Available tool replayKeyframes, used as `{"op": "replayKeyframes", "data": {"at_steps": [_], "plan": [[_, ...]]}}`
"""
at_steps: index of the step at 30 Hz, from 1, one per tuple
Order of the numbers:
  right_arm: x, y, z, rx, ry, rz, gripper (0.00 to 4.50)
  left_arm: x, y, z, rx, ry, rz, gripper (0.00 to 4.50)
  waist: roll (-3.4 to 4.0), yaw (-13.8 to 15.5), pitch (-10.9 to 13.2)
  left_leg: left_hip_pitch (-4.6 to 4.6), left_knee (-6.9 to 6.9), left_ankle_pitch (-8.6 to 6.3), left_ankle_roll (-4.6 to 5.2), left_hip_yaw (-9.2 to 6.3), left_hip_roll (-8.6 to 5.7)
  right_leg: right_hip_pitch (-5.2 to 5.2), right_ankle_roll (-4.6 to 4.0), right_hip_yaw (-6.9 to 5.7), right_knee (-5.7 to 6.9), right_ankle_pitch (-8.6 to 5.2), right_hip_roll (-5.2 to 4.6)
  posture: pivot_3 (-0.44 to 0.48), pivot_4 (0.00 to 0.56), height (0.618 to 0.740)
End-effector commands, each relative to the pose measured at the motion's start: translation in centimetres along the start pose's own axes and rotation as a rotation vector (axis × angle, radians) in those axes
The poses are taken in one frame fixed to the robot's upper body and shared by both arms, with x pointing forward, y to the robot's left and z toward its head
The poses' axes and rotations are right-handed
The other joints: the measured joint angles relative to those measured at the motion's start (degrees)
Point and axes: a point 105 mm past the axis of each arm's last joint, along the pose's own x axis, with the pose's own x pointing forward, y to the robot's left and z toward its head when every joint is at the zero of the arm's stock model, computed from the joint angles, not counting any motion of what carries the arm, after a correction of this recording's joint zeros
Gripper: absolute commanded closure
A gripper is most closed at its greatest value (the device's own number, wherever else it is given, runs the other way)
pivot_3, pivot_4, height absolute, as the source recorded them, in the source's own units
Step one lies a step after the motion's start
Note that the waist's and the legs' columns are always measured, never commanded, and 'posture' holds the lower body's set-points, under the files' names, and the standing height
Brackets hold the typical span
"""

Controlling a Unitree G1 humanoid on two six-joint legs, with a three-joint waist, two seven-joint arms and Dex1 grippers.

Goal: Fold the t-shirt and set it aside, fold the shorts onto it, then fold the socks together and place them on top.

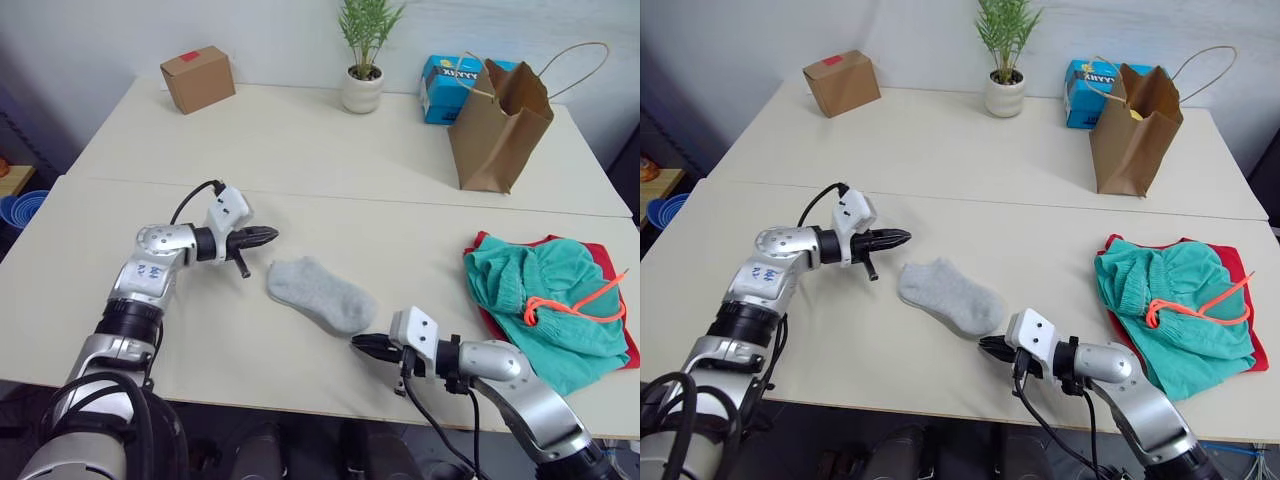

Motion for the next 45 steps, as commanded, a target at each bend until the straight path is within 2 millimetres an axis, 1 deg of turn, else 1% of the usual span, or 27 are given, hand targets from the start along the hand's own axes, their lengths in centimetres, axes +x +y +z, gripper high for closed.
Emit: {"op": "replayKeyframes", "data": {"at_steps": [1,2,5,7,11,13,16,18,20,22,23,26,29,31,33,35,37,38,40,41,42,44,45], "plan": [[0.8,0.4,-0.3,0.008,0.012,0.036,4.46,-0.1,-0.1,-1.1,0.002,0.07,-0.046,4.5,0.0,-0.39,0.0,0.0,0.02,0.02,-0.02,0.0,0.01,-0.01,0.0,-0.01,0.05,0.0,0.01,0.0,0.15,0.74],[0.9,0.3,-0.2,0.013,0.013,0.033,4.46,-0.2,-0.1,-1.3,-0.024,0.085,-0.06,4.5,0.0,-0.58,0.0,0.01,0.02,0.05,-0.05,-0.02,0.03,0.0,0.0,-0.02,0.08,0.0,0.02,0.0,0.15,0.74],[1.1,-0.4,0.0,0.022,0.002,-0.007,4.46,-0.5,-1.2,-1.2,-0.094,0.075,-0.142,4.5,-0.04,-0.93,0.0,0.0,0.02,0.15,-0.04,-0.07,0.02,0.0,-0.01,-0.04,0.16,0.0,0.02,0.0,0.15,0.74],[1.2,-0.5,0.1,0.037,-0.005,-0.011,4.46,-1.0,-1.6,-1.6,-0.078,0.099,-0.171,4.5,-0.04,-0.95,-0.01,0.03,0.02,0.15,-0.04,-0.07,0.02,0.02,-0.01,-0.02,0.18,0.0,0.01,0.0,0.15,0.74],[1.1,-1.9,0.3,0.043,-0.012,-0.092,4.46,-2.2,-2.3,-2.0,-0.091,0.112,-0.196,4.5,-0.03,-1.07,-0.01,0.04,0.01,0.16,-0.06,-0.09,0.04,0.01,-0.01,0.0,0.2,0.0,0.01,0.0,0.15,0.74],[1.0,-2.1,0.3,0.05,-0.01,-0.091,4.46,-2.5,-2.4,-2.0,-0.087,0.113,-0.189,4.5,-0.03,-0.9,-0.01,0.05,0.02,0.17,-0.05,-0.09,0.02,0.02,-0.01,0.0,0.23,0.0,-0.02,0.0,0.15,0.74],[0.7,-3.6,0.7,0.028,-0.009,-0.123,4.46,-3.5,-2.8,-2.4,-0.102,0.116,-0.16,4.5,-0.03,-0.96,-0.01,0.04,0.07,0.16,-0.01,-0.11,-0.02,0.03,-0.01,0.01,0.25,0.0,-0.09,0.0,0.15,0.74],[0.6,-3.9,1.0,0.024,-0.011,-0.117,4.46,-3.9,-2.8,-2.7,-0.103,0.121,-0.129,4.5,-0.03,-0.89,-0.01,0.04,0.06,0.16,0.0,-0.12,-0.02,0.04,0.0,0.02,0.25,0.01,-0.1,0.0,0.15,0.74],[0.6,-3.8,1.1,0.018,-0.009,-0.096,4.46,-4.3,-1.6,-2.7,-0.095,0.115,-0.038,4.5,-0.03,-0.87,-0.01,0.04,0.05,0.16,0.0,-0.14,-0.01,0.03,0.0,-0.01,0.25,0.01,-0.1,0.0,0.15,0.74],[0.2,-3.6,0.9,0.05,-0.002,-0.074,4.46,-4.9,0.1,-2.2,-0.121,0.067,0.054,4.5,-0.03,-0.85,-0.01,0.03,0.05,0.16,0.0,-0.16,0.0,0.03,0.0,-0.04,0.25,0.0,-0.09,0.0,0.15,0.74],[-0.1,-3.5,1.0,0.06,-0.009,-0.058,4.46,-5.3,0.4,-1.6,-0.127,0.035,0.056,4.5,-0.03,-0.84,0.0,0.03,0.05,0.16,0.0,-0.16,-0.01,0.03,-0.01,-0.04,0.25,0.01,-0.09,0.0,0.15,0.74],[-1.3,-3.0,2.0,0.094,-0.065,-0.027,4.46,-6.6,-0.1,0.2,-0.128,-0.035,-0.022,4.5,-0.04,-0.83,-0.01,-0.01,0.05,0.13,0.05,-0.16,-0.02,0.03,0.01,-0.05,0.21,0.01,-0.1,0.0,0.15,0.74],[-2.9,-2.2,2.9,0.198,-0.153,-0.017,4.46,-7.2,-1.6,3.0,-0.149,-0.132,-0.145,4.5,-0.04,-0.73,-0.01,-0.06,0.0,0.13,0.05,-0.16,-0.02,0.03,0.01,-0.07,0.13,0.01,-0.09,0.0,0.15,0.74],[-3.5,-2.3,2.4,0.265,-0.152,-0.067,4.46,-6.5,-2.5,3.8,-0.151,-0.161,-0.192,4.5,-0.03,-0.68,-0.01,-0.05,-0.01,0.13,0.05,-0.18,-0.02,0.06,0.02,-0.07,0.12,0.02,-0.11,0.0,0.15,0.74],[-3.8,-2.5,2.0,0.349,-0.17,-0.122,4.46,-5.1,-3.6,3.7,-0.126,-0.151,-0.222,4.5,-0.04,-0.69,-0.01,0.0,0.03,0.13,0.05,-0.19,-0.04,0.13,0.04,-0.06,0.13,0.03,-0.13,0.0,0.15,0.74],[-3.9,-3.0,1.7,0.451,-0.198,-0.204,4.46,-3.2,-4.8,3.1,-0.065,-0.129,-0.239,4.5,-0.04,-0.72,-0.01,0.04,0.04,0.14,0.06,-0.2,-0.05,0.16,0.06,-0.05,0.16,0.04,-0.12,0.0,0.15,0.74],[-4.0,-2.8,2.4,0.511,-0.276,-0.215,4.46,-1.5,-5.5,2.0,-0.04,-0.091,-0.245,4.5,-0.03,-0.71,-0.01,0.05,0.03,0.16,0.05,-0.2,-0.06,0.15,0.05,-0.04,0.21,0.04,-0.12,0.0,0.15,0.74],[-4.1,-2.9,2.4,0.566,-0.318,-0.243,4.3,-0.5,-5.5,1.3,-0.035,-0.074,-0.224,4.5,-0.03,-0.77,-0.02,0.04,0.04,0.16,0.05,-0.2,-0.06,0.13,0.06,-0.04,0.21,0.04,-0.11,0.0,0.15,0.74],[-4.1,-2.6,2.3,0.641,-0.338,-0.251,3.91,0.7,-5.2,0.5,-0.029,-0.054,-0.186,4.5,-0.03,-0.94,-0.02,0.04,0.02,0.16,0.04,-0.19,-0.04,0.12,0.06,-0.03,0.2,0.04,-0.07,0.0,0.15,0.74],[-4.1,-2.8,2.2,0.644,-0.333,-0.278,3.57,1.3,-5.4,0.3,-0.016,-0.053,-0.189,4.5,-0.03,-0.97,-0.02,0.04,0.02,0.16,0.04,-0.18,-0.04,0.09,0.06,-0.01,0.22,0.04,-0.06,0.0,0.15,0.74],[-3.9,-2.9,2.3,0.685,-0.354,-0.309,3.28,2.0,-5.6,0.2,-0.024,-0.052,-0.18,4.5,-0.03,-0.95,-0.02,0.03,0.01,0.16,0.05,-0.16,-0.03,0.06,0.06,0.0,0.23,0.04,-0.05,0.0,0.15,0.74],[-3.5,-3.5,2.4,0.771,-0.393,-0.383,2.56,3.0,-6.3,-0.2,-0.022,-0.044,-0.184,4.5,-0.03,-0.9,-0.02,0.03,0.0,0.16,0.04,-0.16,-0.03,0.05,0.06,0.0,0.23,0.04,-0.05,0.0,0.15,0.74],[-3.3,-3.6,2.0,0.829,-0.371,-0.406,2.23,3.2,-6.4,-0.6,-0.014,-0.022,-0.186,4.5,-0.03,-0.83,-0.03,0.03,-0.03,0.17,0.03,-0.17,-0.03,0.05,0.06,0.0,0.23,0.04,-0.06,0.0,0.15,0.74]]}}
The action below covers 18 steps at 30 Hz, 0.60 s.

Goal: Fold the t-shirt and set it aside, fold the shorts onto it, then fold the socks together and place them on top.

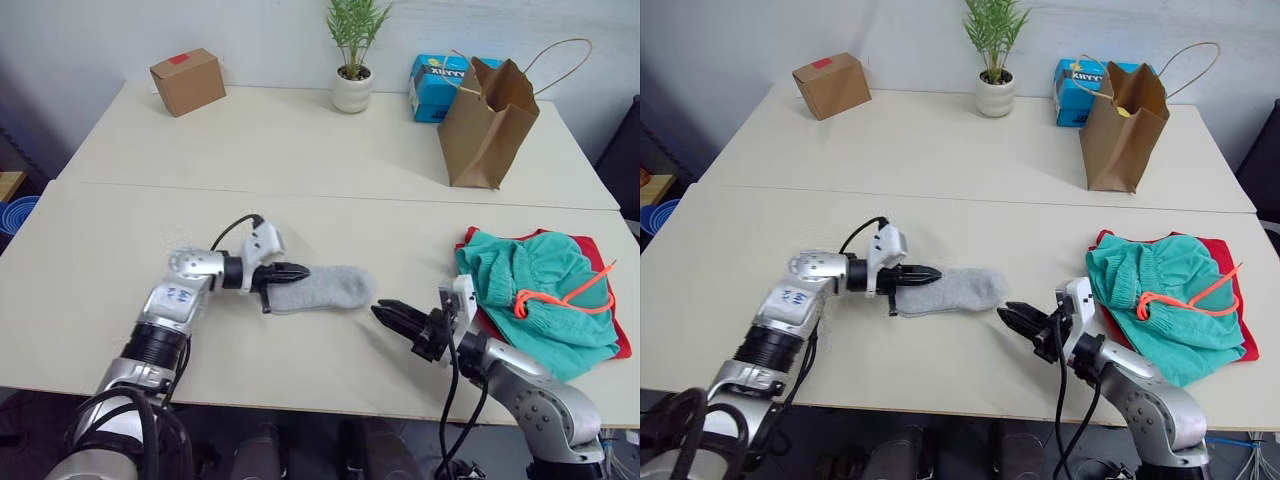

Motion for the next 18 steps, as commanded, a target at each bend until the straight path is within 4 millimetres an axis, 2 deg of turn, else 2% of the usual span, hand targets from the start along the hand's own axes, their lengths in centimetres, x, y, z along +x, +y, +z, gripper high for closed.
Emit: {"op": "replayKeyframes", "data": {"at_steps": [1,3,5,6,7,10,12,15,18], "plan": [[0.5,-0.4,0.4,0.121,-0.024,-0.131,1.85,0.9,-0.2,-0.8,0.067,0.062,-0.004,4.5,0.02,0.06,-0.02,0.0,0.01,0.0,-0.01,0.0,0.0,0.0,0.0,0.0,0.01,0.0,0.0,0.0,0.15,0.74],[1.3,-1.3,-0.2,0.231,-0.046,-0.249,1.15,1.3,-0.6,-2.4,0.054,0.088,-0.006,4.5,0.05,0.08,-0.21,0.02,0.01,0.01,0.0,0.0,-0.02,0.01,0.0,0.02,0.01,0.0,-0.04,0.0,0.15,0.74],[2.4,-1.1,-1.2,0.325,-0.011,-0.307,0.46,1.6,-0.5,-2.3,0.03,0.046,0.015,4.5,0.11,-0.04,-0.52,0.05,-0.04,0.02,-0.02,0.0,-0.02,0.02,0.0,0.02,-0.01,0.0,-0.06,0.0,0.15,0.74],[2.9,-0.4,-1.4,0.357,0.002,-0.271,0.15,1.7,-0.4,-1.9,0.023,0.025,0.023,4.5,0.12,-0.05,-0.72,0.14,-0.08,0.03,-0.03,0.01,-0.01,0.09,0.0,0.04,0.0,0.0,-0.06,0.0,0.15,0.74],[3.2,-0.4,-1.4,0.445,-0.012,-0.28,0.07,1.8,-0.3,-1.6,0.024,0.009,0.026,4.5,0.08,-0.02,-0.93,0.16,-0.11,0.02,-0.01,0.0,-0.01,0.1,-0.01,0.05,0.0,0.0,-0.06,0.0,0.15,0.74],[3.9,0.4,-2.0,0.614,0.018,-0.256,0.07,1.8,-0.4,-1.7,0.032,0.009,0.019,4.5,-0.09,-0.04,-1.36,0.22,-0.28,0.0,0.1,-0.01,-0.03,0.12,-0.05,0.05,-0.02,0.03,-0.08,0.0,0.15,0.74],[4.3,1.3,-2.1,0.634,0.066,-0.217,0.07,1.7,-0.4,-1.9,0.033,0.016,0.016,4.5,-0.05,-0.15,-1.45,0.29,-0.37,-0.01,0.11,-0.01,-0.04,0.16,-0.05,0.06,-0.07,0.03,-0.08,0.0,0.15,0.74],[4.3,1.8,-2.2,0.644,0.107,-0.203,0.07,1.6,-0.3,-2.0,0.032,0.017,0.019,4.5,-0.01,-0.22,-1.49,0.33,-0.51,-0.01,0.11,0.0,-0.02,0.14,-0.09,0.07,-0.1,0.01,-0.06,0.0,0.15,0.74],[4.3,2.0,-2.1,0.668,0.125,-0.188,0.7,1.4,-0.2,-2.0,0.028,0.016,0.025,4.5,-0.01,-0.22,-1.49,0.34,-0.52,-0.01,0.12,0.0,-0.01,0.14,-0.1,0.07,-0.11,0.0,-0.04,0.0,0.15,0.74]]}}
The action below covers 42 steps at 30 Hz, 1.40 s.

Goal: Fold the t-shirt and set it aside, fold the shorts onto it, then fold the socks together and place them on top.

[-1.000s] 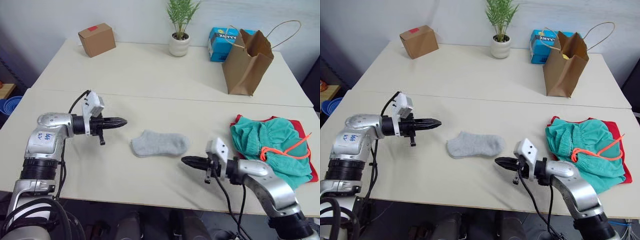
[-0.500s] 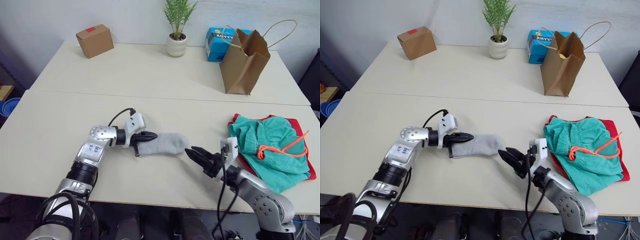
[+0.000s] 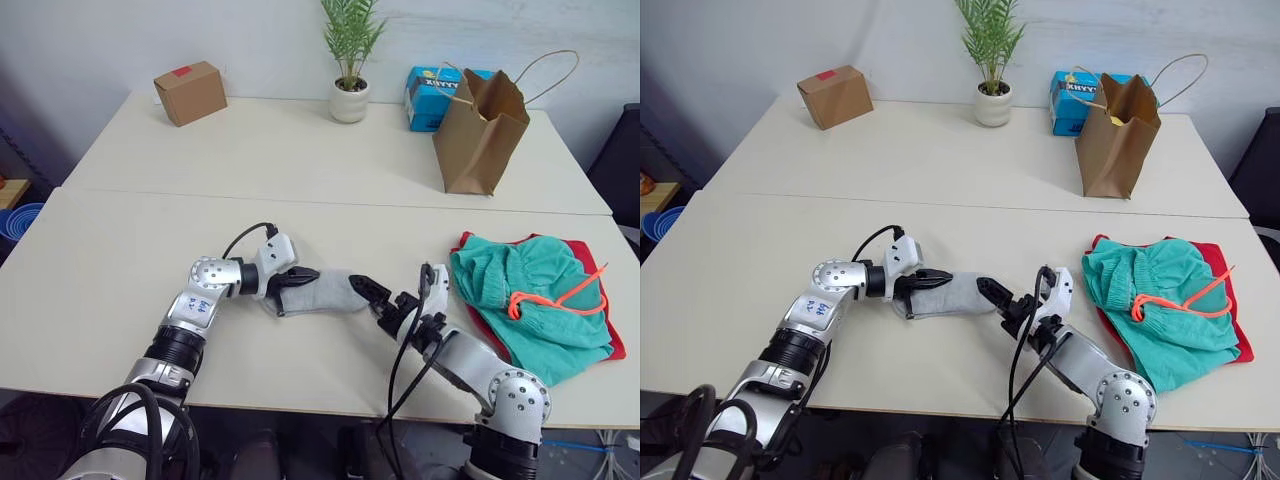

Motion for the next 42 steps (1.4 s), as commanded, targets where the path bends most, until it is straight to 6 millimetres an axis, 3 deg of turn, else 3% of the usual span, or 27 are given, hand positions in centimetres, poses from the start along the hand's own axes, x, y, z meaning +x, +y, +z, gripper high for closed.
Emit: {"op": "replayKeyframes", "data": {"at_steps": [1,9,11,13,16,22,26,30,32,36,42], "plan": [[0.4,0.2,-1.5,0.028,0.095,0.005,1.04,-0.2,-0.1,-0.9,-0.023,0.025,0.005,4.5,0.0,-0.03,0.0,0.0,0.0,0.0,0.01,0.0,0.0,0.0,0.0,0.0,-0.01,0.0,0.0,0.0,0.15,0.74],[0.8,-0.2,0.5,0.034,0.02,-0.023,3.93,-0.5,0.0,-1.1,-0.029,0.022,0.006,4.5,0.01,-0.05,0.01,-0.05,0.0,-0.02,0.04,0.01,0.0,-0.03,0.01,0.01,-0.03,0.0,0.01,0.0,0.15,0.74],[0.6,-0.2,2.2,0.035,-0.043,-0.025,4.48,-0.3,0.2,-0.7,-0.021,0.014,0.004,4.5,0.01,0.02,0.01,-0.05,0.01,-0.02,0.06,0.02,0.0,-0.03,0.01,0.01,-0.03,0.0,0.01,0.0,0.15,0.74],[-0.1,-0.2,3.4,0.026,-0.09,-0.022,4.48,0.0,0.4,-0.2,-0.018,-0.006,0.004,4.5,0.03,0.08,0.02,-0.06,0.03,-0.01,0.07,0.01,-0.01,-0.02,0.02,0.01,-0.03,0.01,0.01,0.0,0.15,0.74],[-1.3,-0.7,3.5,-0.01,-0.1,-0.045,4.48,0.6,-0.1,0.5,-0.017,-0.039,-0.019,4.5,0.05,0.31,0.03,-0.14,0.01,-0.03,0.1,0.01,-0.01,-0.06,0.02,-0.01,-0.1,0.01,0.01,0.0,0.15,0.74],[-3.8,-1.6,5.3,-0.024,-0.188,-0.072,4.48,2.7,-0.2,4.3,-0.086,-0.212,-0.059,4.5,0.06,0.42,0.06,-0.44,0.1,0.03,0.02,-0.01,-0.05,-0.14,0.14,-0.05,-0.34,0.06,-0.01,0.0,0.15,0.74],[-4.7,-2.4,5.4,-0.079,-0.198,-0.118,4.48,4.2,-1.3,4.2,-0.052,-0.187,-0.128,4.5,0.07,0.14,0.06,-0.43,0.08,-0.05,0.19,-0.01,-0.06,-0.15,0.18,-0.05,-0.37,0.08,0.02,0.0,0.15,0.74],[-5.0,-1.4,5.8,-0.095,-0.208,-0.087,4.48,5.4,-1.7,5.3,-0.08,-0.237,-0.151,4.5,0.18,0.08,0.14,-0.38,0.02,-0.02,0.14,0.03,-0.01,-0.17,0.18,-0.01,-0.33,0.08,0.11,0.0,0.15,0.74],[-5.0,-1.4,5.8,-0.114,-0.201,-0.095,4.48,5.8,-2.0,5.2,-0.085,-0.232,-0.163,4.5,0.17,0.14,0.15,-0.38,0.04,-0.01,0.14,0.02,-0.01,-0.18,0.18,0.0,-0.32,0.08,0.11,0.0,0.15,0.74],[-5.1,-1.6,5.2,-0.183,-0.166,-0.117,4.48,6.9,-3.4,2.8,-0.023,-0.092,-0.195,4.5,0.17,0.31,0.14,-0.39,0.03,0.0,0.12,0.03,-0.03,-0.17,0.18,0.0,-0.36,0.08,0.1,0.0,0.15,0.74],[-5.0,-0.5,5.8,-0.29,-0.167,-0.143,4.48,6.7,-1.8,2.6,-0.043,-0.047,-0.097,4.5,0.17,0.34,0.14,-0.37,0.07,0.0,0.2,0.02,-0.04,-0.14,0.21,0.02,-0.34,0.1,0.08,0.0,0.15,0.74]]}}
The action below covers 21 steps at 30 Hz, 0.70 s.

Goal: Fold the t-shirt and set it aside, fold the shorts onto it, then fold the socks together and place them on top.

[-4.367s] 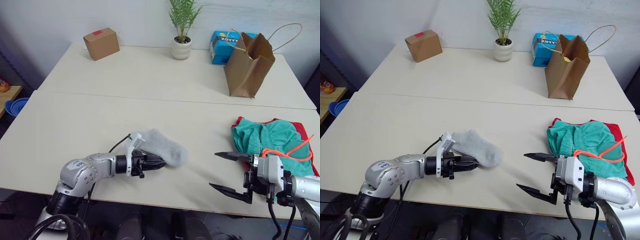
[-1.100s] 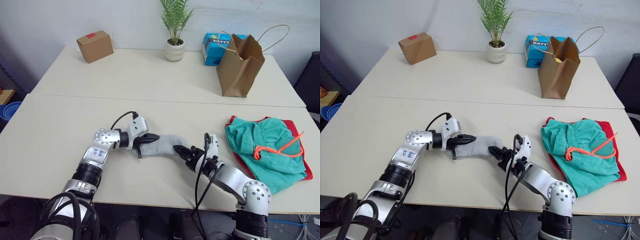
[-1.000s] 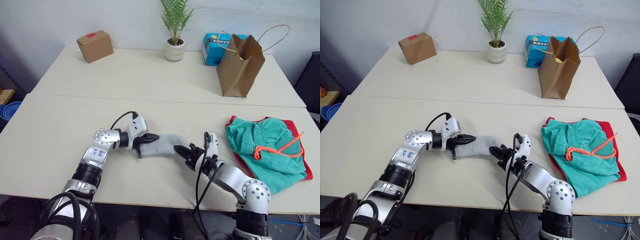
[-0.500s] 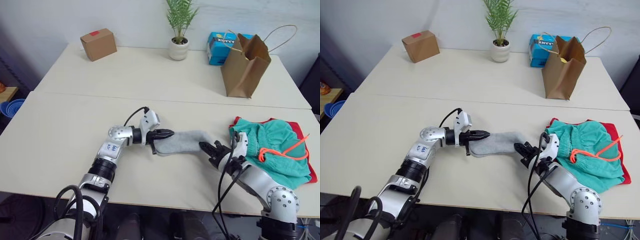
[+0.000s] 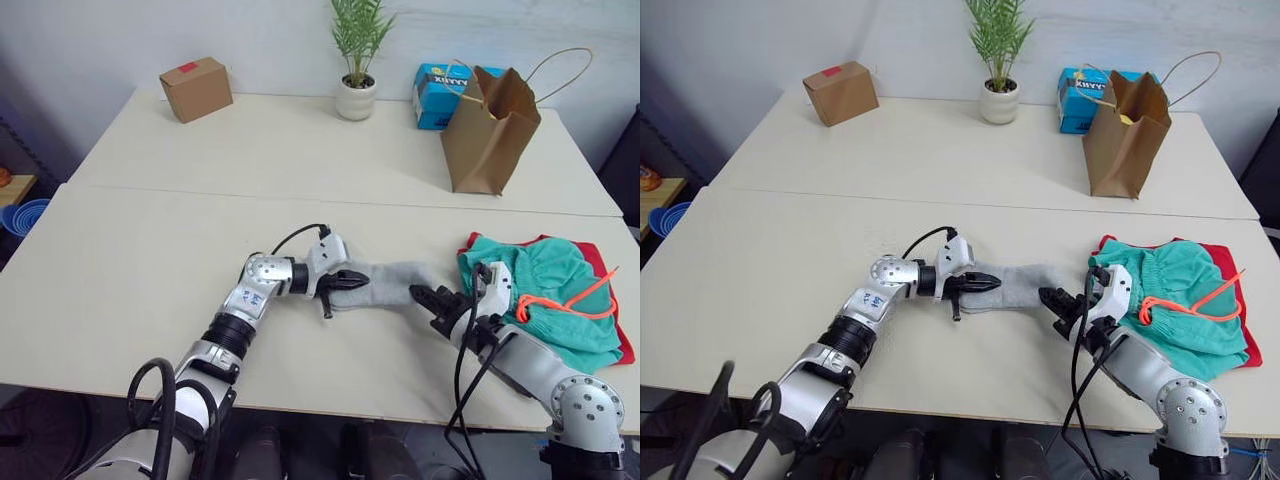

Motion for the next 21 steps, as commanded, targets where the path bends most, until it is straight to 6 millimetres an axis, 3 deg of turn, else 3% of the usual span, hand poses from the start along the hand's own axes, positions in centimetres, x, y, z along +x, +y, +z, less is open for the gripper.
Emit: {"op": "replayKeyframes", "data": {"at_steps": [1,11,21], "plan": [[-0.4,2.4,1.1,-0.072,-0.044,0.058,4.48,-0.6,0.3,-0.3,-0.017,0.023,0.016,4.5,0.0,-0.08,0.0,0.0,0.0,0.0,-0.01,-0.01,0.0,0.0,0.0,0.0,0.01,0.0,0.0,0.0,0.15,0.74],[0.6,7.0,0.5,-0.157,0.014,0.173,4.48,-2.0,-0.4,-0.1,-0.039,0.041,-0.041,4.5,0.01,-0.09,0.01,0.0,-0.05,0.22,-0.39,-0.01,0.02,-0.04,-0.01,0.0,0.01,-0.01,0.01,0.0,0.15,0.74],[3.1,7.3,-1.8,-0.245,0.116,0.188,4.48,-3.0,-0.2,-1.2,-0.087,0.066,0.0,4.5,0.01,-0.23,0.01,-0.01,-0.06,0.2,-0.35,-0.01,0.04,-0.04,-0.01,0.0,0.0,-0.01,0.02,0.0,0.15,0.74]]}}
